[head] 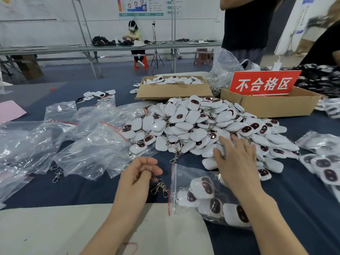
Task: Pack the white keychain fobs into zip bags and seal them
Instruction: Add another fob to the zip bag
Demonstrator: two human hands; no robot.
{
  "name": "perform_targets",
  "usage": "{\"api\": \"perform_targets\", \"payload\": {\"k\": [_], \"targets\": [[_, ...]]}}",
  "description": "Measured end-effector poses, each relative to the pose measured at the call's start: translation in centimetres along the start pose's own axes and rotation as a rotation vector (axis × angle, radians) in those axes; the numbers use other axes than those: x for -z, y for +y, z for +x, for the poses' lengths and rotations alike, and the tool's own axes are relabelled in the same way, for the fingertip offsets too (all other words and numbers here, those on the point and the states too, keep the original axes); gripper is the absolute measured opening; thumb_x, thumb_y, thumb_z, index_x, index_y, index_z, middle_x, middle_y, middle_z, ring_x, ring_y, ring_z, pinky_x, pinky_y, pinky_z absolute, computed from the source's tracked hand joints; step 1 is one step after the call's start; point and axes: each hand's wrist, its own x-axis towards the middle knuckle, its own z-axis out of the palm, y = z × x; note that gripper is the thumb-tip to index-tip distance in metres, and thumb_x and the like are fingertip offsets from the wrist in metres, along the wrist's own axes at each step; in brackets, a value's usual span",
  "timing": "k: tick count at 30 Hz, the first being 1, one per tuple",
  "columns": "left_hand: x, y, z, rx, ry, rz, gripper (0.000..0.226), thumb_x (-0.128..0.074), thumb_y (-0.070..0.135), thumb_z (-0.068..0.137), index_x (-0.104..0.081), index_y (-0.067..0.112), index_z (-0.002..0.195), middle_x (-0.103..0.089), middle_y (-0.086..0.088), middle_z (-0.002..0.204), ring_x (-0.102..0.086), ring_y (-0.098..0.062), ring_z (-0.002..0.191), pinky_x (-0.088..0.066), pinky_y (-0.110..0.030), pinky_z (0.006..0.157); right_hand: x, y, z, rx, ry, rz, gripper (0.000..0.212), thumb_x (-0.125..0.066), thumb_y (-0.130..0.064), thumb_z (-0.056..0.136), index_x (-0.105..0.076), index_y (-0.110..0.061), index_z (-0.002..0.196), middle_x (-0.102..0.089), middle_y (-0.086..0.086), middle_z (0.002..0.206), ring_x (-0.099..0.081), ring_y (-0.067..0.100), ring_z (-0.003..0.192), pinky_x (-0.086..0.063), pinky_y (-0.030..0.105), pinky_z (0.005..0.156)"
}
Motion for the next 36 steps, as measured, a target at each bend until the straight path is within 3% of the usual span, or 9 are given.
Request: {"api": "perform_targets", "payload": {"k": [4,8,13,16,18,21,25,32,36], "targets": [[0.0,0.1,-0.1,0.007,-0.012,-0.005,0.040,-0.041,-0.016,0.093,-0.066,0.014,0.094,-0.073,0.001,0.075,-0.061,-0.006,0.064,-0.049,-0.011,0.064,0.2,0.4,0.2,0.039,0.035,0.061,0.044,-0.044,-0.031,0.104,-0.043,-0.023,0.147,-0.051,0.002,0.143,-0.035,0.022,0.138,-0.022,0.040,0.119],[-0.1,0.1,0.0,-0.001,-0.014,-0.020,0.040,-0.039,-0.017,0.092,-0.066,0.012,0.094,-0.072,0.002,0.073,-0.062,-0.004,0.065,-0.049,-0.010,0.064,0.0,0.3,-0.2,0.087,0.062,0.178,0.043,-0.046,-0.005,0.101,-0.052,-0.017,0.141,-0.054,0.002,0.137,-0.041,0.019,0.128,-0.034,0.027,0.103],[-0.1,0.0,-0.2,-0.020,-0.029,-0.029,0.041,-0.041,-0.015,0.094,-0.067,0.017,0.094,-0.073,0.002,0.076,-0.062,-0.006,0.068,-0.050,-0.012,0.067,1.1,-0.7,-0.4,0.042,0.150,0.507,0.034,-0.049,-0.024,0.103,-0.055,-0.032,0.136,-0.065,-0.009,0.120,-0.057,-0.001,0.098,-0.042,0.018,0.083],[-0.4,0.1,-0.7,-0.092,-0.043,-0.034,0.030,-0.053,0.006,0.098,-0.070,0.031,0.096,-0.074,0.003,0.092,-0.067,-0.009,0.083,-0.053,-0.019,0.076,2.2,-2.4,-0.7,0.106,0.003,0.874,0.034,-0.063,-0.030,0.096,-0.057,-0.053,0.120,-0.068,-0.021,0.109,-0.067,-0.004,0.083,-0.048,0.010,0.062],[-0.6,0.2,-1.0,-0.137,-0.051,-0.038,0.015,-0.060,0.038,0.092,-0.070,0.040,0.103,-0.074,0.007,0.101,-0.069,-0.009,0.091,-0.054,-0.020,0.080,2.3,-3.7,-1.2,0.224,-0.168,0.992,0.049,-0.071,-0.029,0.087,-0.050,-0.057,0.120,-0.070,-0.026,0.110,-0.072,0.000,0.086,-0.055,0.011,0.069],[-0.5,0.3,-1.2,-0.169,-0.088,-0.009,0.032,-0.060,0.059,0.085,-0.067,0.046,0.114,-0.072,0.010,0.104,-0.068,-0.008,0.093,-0.053,-0.018,0.080,1.3,-5.1,-1.9,0.331,-0.350,1.017,0.063,-0.073,-0.034,0.076,-0.046,-0.049,0.132,-0.071,-0.022,0.115,-0.072,0.004,0.100,-0.056,0.022,0.090],[-0.6,0.4,-1.2,-0.197,-0.129,0.023,0.020,-0.062,0.046,0.091,-0.069,0.041,0.109,-0.072,0.005,0.093,-0.062,-0.011,0.080,-0.050,-0.022,0.073,0.5,-5.8,-2.6,0.387,-0.382,1.030,0.058,-0.070,-0.023,0.086,-0.047,-0.037,0.138,-0.071,-0.021,0.118,-0.066,0.000,0.110,-0.048,0.010,0.092],[-0.7,0.2,-0.9,-0.151,-0.104,-0.109,0.012,-0.065,0.037,0.088,-0.069,0.033,0.099,-0.074,0.001,0.091,-0.069,-0.012,0.084,-0.055,-0.023,0.077,-0.4,-6.5,-2.7,0.263,-0.363,1.109,0.026,-0.071,-0.019,0.087,-0.068,-0.035,0.108,-0.077,-0.014,0.100,-0.071,0.002,0.095,-0.054,0.015,0.086],[-0.7,0.3,-0.9,-0.174,-0.143,-0.116,0.013,-0.061,0.033,0.093,-0.069,0.028,0.101,-0.067,0.008,0.082,-0.060,-0.004,0.077,-0.050,-0.018,0.070,-0.5,-6.8,-3.0,0.291,-0.375,1.115,0.030,-0.068,-0.013,0.092,-0.071,-0.041,0.104,-0.076,-0.015,0.103,-0.069,0.000,0.100,-0.051,0.012,0.087]]}}
